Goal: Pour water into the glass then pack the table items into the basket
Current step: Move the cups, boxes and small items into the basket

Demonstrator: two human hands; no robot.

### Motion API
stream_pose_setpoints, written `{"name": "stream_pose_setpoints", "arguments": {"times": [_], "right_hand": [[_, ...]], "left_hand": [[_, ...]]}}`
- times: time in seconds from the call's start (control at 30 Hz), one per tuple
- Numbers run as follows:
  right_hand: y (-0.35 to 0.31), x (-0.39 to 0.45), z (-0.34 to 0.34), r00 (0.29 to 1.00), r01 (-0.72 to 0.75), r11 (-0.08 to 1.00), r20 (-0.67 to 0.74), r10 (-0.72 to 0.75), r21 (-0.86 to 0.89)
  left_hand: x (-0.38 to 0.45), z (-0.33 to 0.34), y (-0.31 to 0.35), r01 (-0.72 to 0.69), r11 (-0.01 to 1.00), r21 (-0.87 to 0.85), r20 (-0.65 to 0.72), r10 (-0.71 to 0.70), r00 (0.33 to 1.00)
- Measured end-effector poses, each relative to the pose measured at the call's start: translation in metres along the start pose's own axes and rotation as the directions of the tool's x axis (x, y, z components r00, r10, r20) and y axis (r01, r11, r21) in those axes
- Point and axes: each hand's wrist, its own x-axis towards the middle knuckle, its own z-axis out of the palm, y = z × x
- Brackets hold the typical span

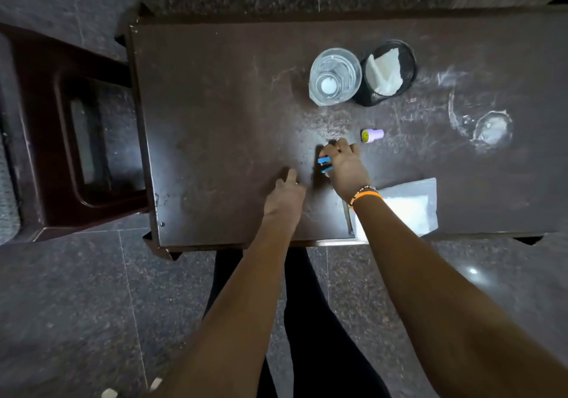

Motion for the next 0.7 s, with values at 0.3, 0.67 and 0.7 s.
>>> {"name": "stream_pose_setpoints", "arguments": {"times": [0.3,0.67,0.7], "right_hand": [[-0.079,-0.015,-0.027,0.999,-0.043,0.741,0.028,0.032,0.670],[-0.303,-0.036,-0.034,0.953,0.111,0.678,0.116,-0.280,0.727],[-0.328,-0.035,-0.034,0.947,0.134,0.673,0.106,-0.303,0.727]], "left_hand": [[-0.042,-0.031,-0.053,-0.031,0.738,-0.674,-0.375,-0.306,0.875],[-0.149,-0.132,-0.234,-0.094,0.485,-0.870,-0.468,-0.748,0.471],[-0.157,-0.141,-0.254,-0.102,0.465,-0.879,-0.458,-0.766,0.451]]}}
